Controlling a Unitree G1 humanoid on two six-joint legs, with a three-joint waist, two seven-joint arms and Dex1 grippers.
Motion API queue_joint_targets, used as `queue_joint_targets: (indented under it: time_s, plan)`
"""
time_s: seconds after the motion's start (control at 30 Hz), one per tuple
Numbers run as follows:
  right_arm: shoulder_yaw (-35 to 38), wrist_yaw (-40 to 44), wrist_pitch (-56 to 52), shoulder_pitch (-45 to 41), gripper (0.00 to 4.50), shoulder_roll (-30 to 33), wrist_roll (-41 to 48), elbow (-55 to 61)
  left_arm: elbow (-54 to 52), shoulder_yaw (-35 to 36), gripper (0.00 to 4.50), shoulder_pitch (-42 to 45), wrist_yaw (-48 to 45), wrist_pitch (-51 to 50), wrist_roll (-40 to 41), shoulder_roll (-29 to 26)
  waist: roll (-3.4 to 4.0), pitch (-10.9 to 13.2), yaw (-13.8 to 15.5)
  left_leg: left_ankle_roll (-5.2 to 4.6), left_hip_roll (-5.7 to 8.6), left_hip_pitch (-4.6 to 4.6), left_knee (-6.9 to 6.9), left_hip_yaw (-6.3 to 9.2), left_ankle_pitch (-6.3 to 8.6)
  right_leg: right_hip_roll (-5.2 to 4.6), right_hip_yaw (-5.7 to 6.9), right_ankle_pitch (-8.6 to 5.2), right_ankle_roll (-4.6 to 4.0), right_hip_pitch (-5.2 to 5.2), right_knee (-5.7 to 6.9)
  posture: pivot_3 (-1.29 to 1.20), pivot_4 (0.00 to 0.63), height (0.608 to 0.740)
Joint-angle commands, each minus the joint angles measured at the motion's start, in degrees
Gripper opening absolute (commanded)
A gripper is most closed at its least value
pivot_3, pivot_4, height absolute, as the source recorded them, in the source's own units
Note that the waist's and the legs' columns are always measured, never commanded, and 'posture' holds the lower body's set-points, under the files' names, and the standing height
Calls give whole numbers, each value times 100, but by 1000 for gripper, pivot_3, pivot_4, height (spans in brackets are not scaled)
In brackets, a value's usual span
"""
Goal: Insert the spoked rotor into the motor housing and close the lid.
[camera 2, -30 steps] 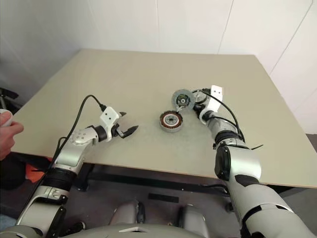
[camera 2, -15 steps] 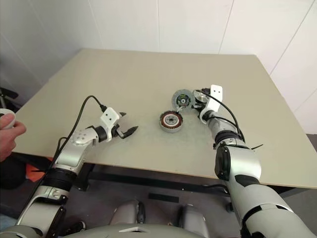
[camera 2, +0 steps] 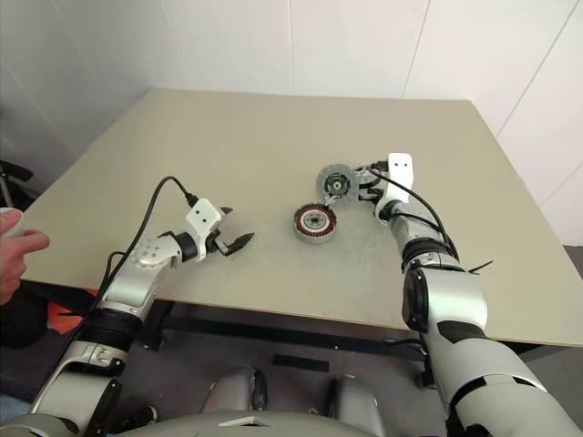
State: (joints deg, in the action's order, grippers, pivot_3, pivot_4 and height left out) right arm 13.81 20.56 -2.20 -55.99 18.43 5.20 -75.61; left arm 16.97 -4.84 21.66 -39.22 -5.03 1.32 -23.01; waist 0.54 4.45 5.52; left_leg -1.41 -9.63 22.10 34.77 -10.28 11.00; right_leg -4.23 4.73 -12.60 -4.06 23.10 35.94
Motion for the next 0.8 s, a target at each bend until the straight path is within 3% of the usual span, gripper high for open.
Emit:
queue_joint_targets:
  time_s: [0.03,0.2,0.3,0.8]
  plan:
    - [-64,-89,85,-118,1292,96,-95,150,-111,16,4500,15,19,104,-3,-61,0,0,1,0,0,0,-1,0,0,0,0,0,0,0,-2,0,0,740]
    - [-37,-679,297,-156,2928,156,-164,130,-101,9,4500,20,19,108,-21,-68,0,0,1,-1,1,0,-3,-1,0,0,0,0,0,0,-6,0,0,740]
    - [143,-713,346,-193,2928,170,-6,135,-107,-1,4500,1,13,115,-38,-75,0,0,0,-1,1,0,-4,-1,0,0,0,0,0,-1,-6,0,0,740]
    - [-387,-827,1090,-170,2928,131,-596,150,-69,-47,4500,-14,18,163,-100,-67,0,0,-9,-1,2,-1,-7,-2,0,0,0,0,0,-1,-8,0,0,740]
